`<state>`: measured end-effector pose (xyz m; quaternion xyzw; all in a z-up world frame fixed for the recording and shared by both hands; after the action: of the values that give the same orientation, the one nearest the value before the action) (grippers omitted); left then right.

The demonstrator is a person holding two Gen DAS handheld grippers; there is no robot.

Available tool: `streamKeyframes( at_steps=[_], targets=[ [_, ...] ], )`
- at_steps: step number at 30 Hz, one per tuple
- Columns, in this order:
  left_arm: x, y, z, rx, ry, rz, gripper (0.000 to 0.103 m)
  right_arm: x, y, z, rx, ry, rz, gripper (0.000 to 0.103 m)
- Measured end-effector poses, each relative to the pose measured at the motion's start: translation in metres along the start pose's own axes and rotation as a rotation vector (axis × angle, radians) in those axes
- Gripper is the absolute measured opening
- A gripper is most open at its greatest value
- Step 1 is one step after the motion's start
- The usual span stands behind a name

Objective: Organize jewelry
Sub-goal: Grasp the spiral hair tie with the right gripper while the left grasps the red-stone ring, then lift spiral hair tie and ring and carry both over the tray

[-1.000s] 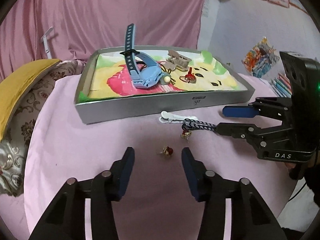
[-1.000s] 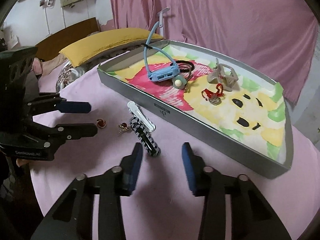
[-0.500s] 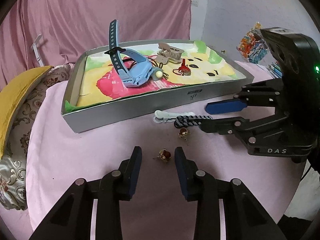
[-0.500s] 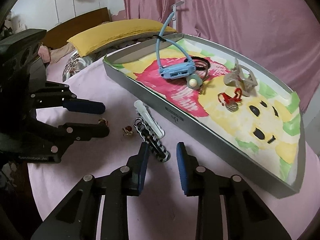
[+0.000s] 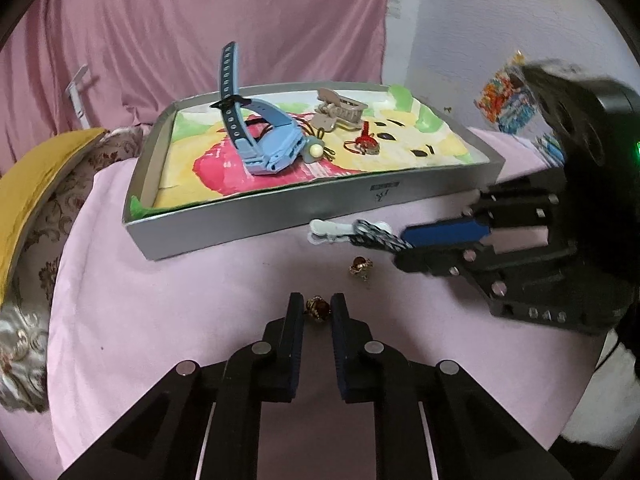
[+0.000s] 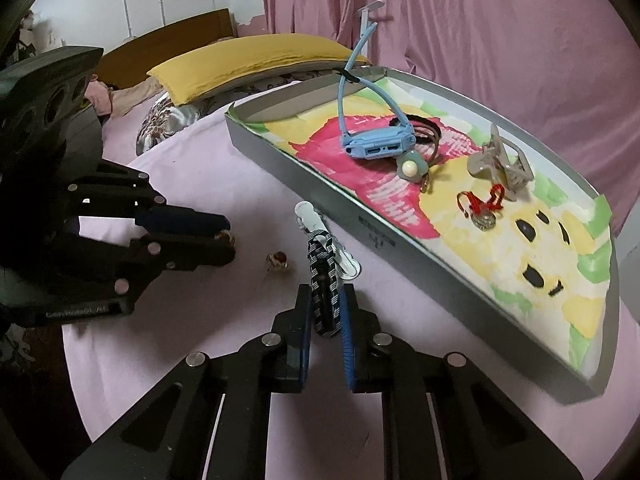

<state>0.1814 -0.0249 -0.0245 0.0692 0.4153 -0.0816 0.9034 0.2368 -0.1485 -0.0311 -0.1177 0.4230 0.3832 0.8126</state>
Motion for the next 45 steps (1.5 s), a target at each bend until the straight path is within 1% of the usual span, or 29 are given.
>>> streamKeyframes(
  at_steps=[3, 8, 14, 16, 18, 21, 26, 29, 31, 36, 45],
  targets=[
    [-0.001, 0.000, 0.000, -0.055, -0.010, -0.006, 0.012, -0.005, -0.002, -0.007, 0.044, -0.028, 0.007, 0.011],
    [-0.011, -0.005, 0.004, -0.094, -0.068, -0.011, 0.012, -0.018, -0.003, -0.017, 0.106, -0.096, 0.001, 0.011],
    [-0.018, -0.011, 0.012, -0.113, -0.122, -0.017, 0.012, -0.040, -0.006, -0.018, 0.148, -0.202, -0.013, 0.011],
    [-0.022, -0.010, 0.018, -0.130, -0.154, -0.014, 0.012, -0.051, -0.007, -0.015, 0.153, -0.256, -0.043, 0.011],
    [-0.026, -0.009, 0.027, -0.147, -0.198, -0.010, 0.012, -0.062, -0.010, -0.011, 0.163, -0.315, -0.075, 0.011],
    [-0.037, -0.007, 0.043, -0.163, -0.297, 0.004, 0.012, -0.079, -0.020, -0.005, 0.188, -0.418, -0.123, 0.011],
    [-0.051, -0.006, 0.072, -0.184, -0.468, 0.025, 0.012, -0.100, -0.039, 0.010, 0.232, -0.553, -0.196, 0.011],
    [-0.048, -0.007, 0.088, -0.189, -0.530, 0.038, 0.012, -0.109, -0.044, 0.019, 0.225, -0.613, -0.249, 0.011],
    [-0.044, -0.008, 0.094, -0.196, -0.554, 0.040, 0.012, -0.111, -0.049, 0.025, 0.222, -0.638, -0.287, 0.011],
    [-0.027, -0.007, 0.108, -0.212, -0.576, 0.053, 0.012, -0.109, -0.060, 0.032, 0.224, -0.667, -0.360, 0.011],
    [0.003, -0.007, 0.123, -0.228, -0.513, 0.060, 0.012, -0.089, -0.081, 0.034, 0.283, -0.620, -0.379, 0.011]
  ],
)
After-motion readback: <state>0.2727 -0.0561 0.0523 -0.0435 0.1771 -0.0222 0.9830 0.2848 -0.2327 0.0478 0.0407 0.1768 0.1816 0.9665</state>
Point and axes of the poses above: each gripper's, at about its wrist camera, not at the fingertips, and x roughly the way its jaws point, y to its left, z to its top, the point moved 4 cm from there along x, roughly the way its jaws point, and after that the axes turned 10 degrees about z, right-handed, at the moved point
